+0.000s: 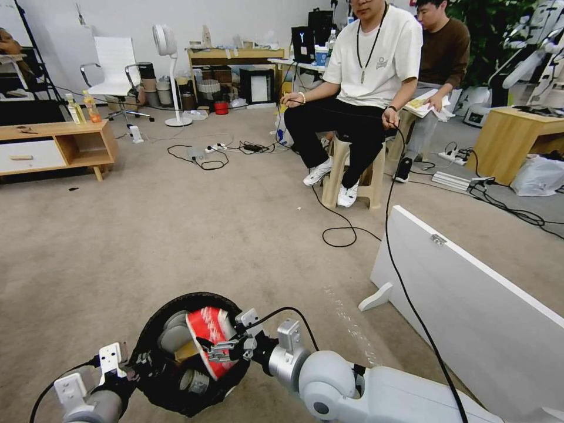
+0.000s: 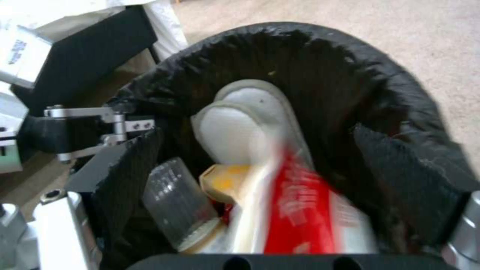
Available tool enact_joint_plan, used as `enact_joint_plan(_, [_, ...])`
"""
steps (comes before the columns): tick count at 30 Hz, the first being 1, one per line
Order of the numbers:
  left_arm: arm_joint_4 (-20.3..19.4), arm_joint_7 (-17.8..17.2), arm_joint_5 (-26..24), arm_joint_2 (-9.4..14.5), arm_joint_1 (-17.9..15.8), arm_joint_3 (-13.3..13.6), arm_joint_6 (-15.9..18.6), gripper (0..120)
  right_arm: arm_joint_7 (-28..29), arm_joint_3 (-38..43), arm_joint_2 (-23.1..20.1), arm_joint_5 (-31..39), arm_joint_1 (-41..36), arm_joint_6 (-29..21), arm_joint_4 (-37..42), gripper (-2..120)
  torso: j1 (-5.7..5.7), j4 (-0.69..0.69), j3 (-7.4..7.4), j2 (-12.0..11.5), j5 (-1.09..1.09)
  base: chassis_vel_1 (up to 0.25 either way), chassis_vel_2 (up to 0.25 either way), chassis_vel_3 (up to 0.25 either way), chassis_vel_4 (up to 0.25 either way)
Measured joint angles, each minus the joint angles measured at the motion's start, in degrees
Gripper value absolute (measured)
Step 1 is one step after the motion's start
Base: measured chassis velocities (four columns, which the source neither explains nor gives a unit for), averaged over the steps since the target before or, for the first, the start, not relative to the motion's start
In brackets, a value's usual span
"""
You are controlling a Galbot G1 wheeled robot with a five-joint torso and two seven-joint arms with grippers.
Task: Pick up the trash bin and place the garbage on the floor into it.
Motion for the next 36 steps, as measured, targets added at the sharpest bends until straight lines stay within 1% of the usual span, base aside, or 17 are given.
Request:
enact_joint_plan(11, [-0.1,0.1,0.1,-0.4,0.0,0.1,-0.1,2,0.1,-1.2,1.0,-0.3,0.4,-0.1,-0.7,96,0.00,0.00,0.00,0.0,0.00,0.000,0.000,0.000,0.000])
enact_joint_plan(19, [-0.1,0.1,0.3,-0.6,0.0,0.2,-0.1,2,0.1,0.3,0.9,-0.3,0.7,0.4,0.1,95,0.00,0.00,0.00,0.0,0.00,0.000,0.000,0.000,0.000])
enact_joint_plan(24, [-0.1,0.1,0.4,-0.4,-0.1,0.0,-0.1,2,0.1,3.5,-0.2,-0.6,0.9,0.7,2.1,96,0.00,0.00,0.00,0.0,0.00,0.000,0.000,0.000,0.000])
enact_joint_plan(27, [0.0,0.1,0.3,-0.4,-0.1,-0.1,-0.1,2,0.1,4.1,-0.6,-0.6,1.0,0.7,2.7,96,0.00,0.00,0.00,0.0,0.00,0.000,0.000,0.000,0.000])
enact_joint_plan(28, [0.1,0.2,0.3,-0.4,-0.1,-0.1,-0.1,2,0.2,6.0,-1.2,-0.6,0.8,0.8,4.2,96,0.00,0.00,0.00,0.0,0.00,0.000,0.000,0.000,0.000])
enact_joint_plan(29, [0.1,0.2,0.3,-0.4,-0.1,-0.1,-0.1,2,0.2,6.0,-1.2,-0.6,0.8,0.8,4.2,96,0.00,0.00,0.00,0.0,0.00,0.000,0.000,0.000,0.000])
enact_joint_plan(31, [0.1,0.1,0.3,-0.4,-0.1,-0.2,-0.1,2,0.3,8.8,-1.3,-0.7,0.2,1.1,5.6,96,-0.01,0.00,0.00,0.0,0.01,0.000,0.000,0.000,0.000])
enact_joint_plan(35, [0.1,0.1,0.3,-0.3,0.0,-0.2,-0.1,2,0.2,10.3,-1.6,-1.0,-0.1,1.4,6.3,96,-0.01,0.00,0.00,0.0,0.01,0.000,0.000,0.000,0.000])
enact_joint_plan(36, [0.1,0.2,0.3,-0.2,0.0,-0.3,-0.1,2,-0.1,13.2,-2.2,-1.5,-0.6,2.1,7.4,96,-0.01,0.01,0.00,0.0,0.01,0.000,0.000,0.000,0.000])
